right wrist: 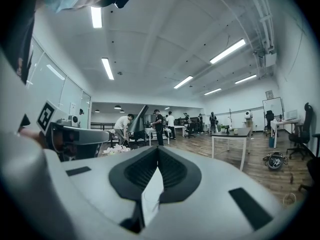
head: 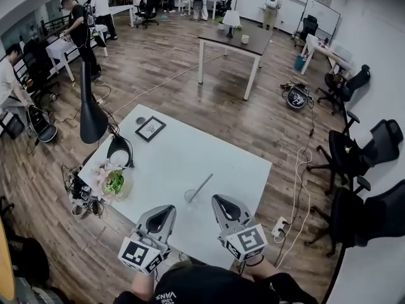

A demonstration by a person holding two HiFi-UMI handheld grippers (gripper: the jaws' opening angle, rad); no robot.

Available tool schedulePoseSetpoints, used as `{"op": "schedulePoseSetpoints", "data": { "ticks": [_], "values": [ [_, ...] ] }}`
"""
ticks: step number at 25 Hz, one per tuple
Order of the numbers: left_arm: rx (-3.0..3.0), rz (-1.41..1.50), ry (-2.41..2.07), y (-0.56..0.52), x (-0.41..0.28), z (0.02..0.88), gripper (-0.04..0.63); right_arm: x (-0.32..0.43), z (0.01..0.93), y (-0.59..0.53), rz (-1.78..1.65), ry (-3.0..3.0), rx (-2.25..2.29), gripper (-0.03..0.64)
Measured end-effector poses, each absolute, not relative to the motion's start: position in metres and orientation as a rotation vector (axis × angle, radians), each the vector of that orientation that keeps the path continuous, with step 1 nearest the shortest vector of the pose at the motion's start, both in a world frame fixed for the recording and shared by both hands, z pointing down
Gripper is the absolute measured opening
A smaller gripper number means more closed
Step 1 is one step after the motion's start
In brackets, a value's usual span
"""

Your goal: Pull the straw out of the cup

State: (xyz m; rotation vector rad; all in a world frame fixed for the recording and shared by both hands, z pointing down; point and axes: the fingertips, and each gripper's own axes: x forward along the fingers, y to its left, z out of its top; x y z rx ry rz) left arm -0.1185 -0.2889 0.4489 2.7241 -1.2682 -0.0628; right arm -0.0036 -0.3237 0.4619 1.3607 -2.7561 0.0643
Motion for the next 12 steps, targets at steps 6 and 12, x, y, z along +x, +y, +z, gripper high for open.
{"op": "schedulePoseSetpoints", "data": {
  "ticks": [6, 12],
  "values": [
    [2.725, -0.060, -1.236, -0.305, -0.125, 0.454, 0.002, -0.012, 0.466, -0.339, 0.068, -2.742, 1.376, 0.017],
    [2.731, -0.062, -1.204, -0.319, -0.124, 0.458, 0.002, -0.019, 0.481, -0.353, 0.092, -2.711, 1.364, 0.017]
  ]
}}
